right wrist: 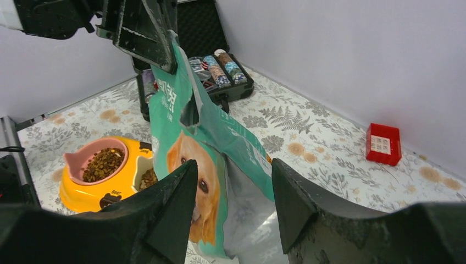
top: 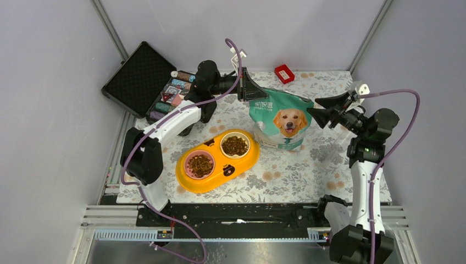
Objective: Serve the pet food
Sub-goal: Close the pet food bag at the center of the board.
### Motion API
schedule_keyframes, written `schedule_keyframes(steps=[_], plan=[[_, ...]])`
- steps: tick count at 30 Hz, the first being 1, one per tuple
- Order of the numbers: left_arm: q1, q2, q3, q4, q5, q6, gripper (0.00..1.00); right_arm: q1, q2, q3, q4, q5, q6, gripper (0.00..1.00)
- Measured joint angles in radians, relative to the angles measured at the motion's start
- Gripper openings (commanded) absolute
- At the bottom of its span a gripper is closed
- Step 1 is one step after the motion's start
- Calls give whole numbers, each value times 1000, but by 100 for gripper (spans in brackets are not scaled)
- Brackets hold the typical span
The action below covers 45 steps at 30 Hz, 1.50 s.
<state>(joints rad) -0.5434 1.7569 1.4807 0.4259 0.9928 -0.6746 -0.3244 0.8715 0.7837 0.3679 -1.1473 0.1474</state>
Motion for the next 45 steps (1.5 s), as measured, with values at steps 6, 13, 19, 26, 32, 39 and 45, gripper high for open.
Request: schedule_keyframes(steps=[6, 13, 19, 26, 32, 39, 45], plan=[[0, 8, 0, 24, 3, -18, 0, 47, 49, 36, 41, -23, 20, 48], [0, 13, 0, 39, 8, -32, 0, 77, 89, 70, 48, -51, 26, 15], [3, 15, 2, 40, 19, -33, 46, 78, 91, 70, 50, -49, 31, 0], [55, -3, 52, 189, 59, -77, 79, 80, 87, 69, 42, -31, 30, 0], [120, -29, -18, 355, 114, -121, 79, 80, 86, 69, 36, -21, 28, 0], [138, -18, -55, 419, 153, -118, 80, 81, 85, 69, 33, -21, 26, 0], [125, 6, -90, 433, 176, -93, 79, 81, 85, 69, 33, -21, 26, 0]])
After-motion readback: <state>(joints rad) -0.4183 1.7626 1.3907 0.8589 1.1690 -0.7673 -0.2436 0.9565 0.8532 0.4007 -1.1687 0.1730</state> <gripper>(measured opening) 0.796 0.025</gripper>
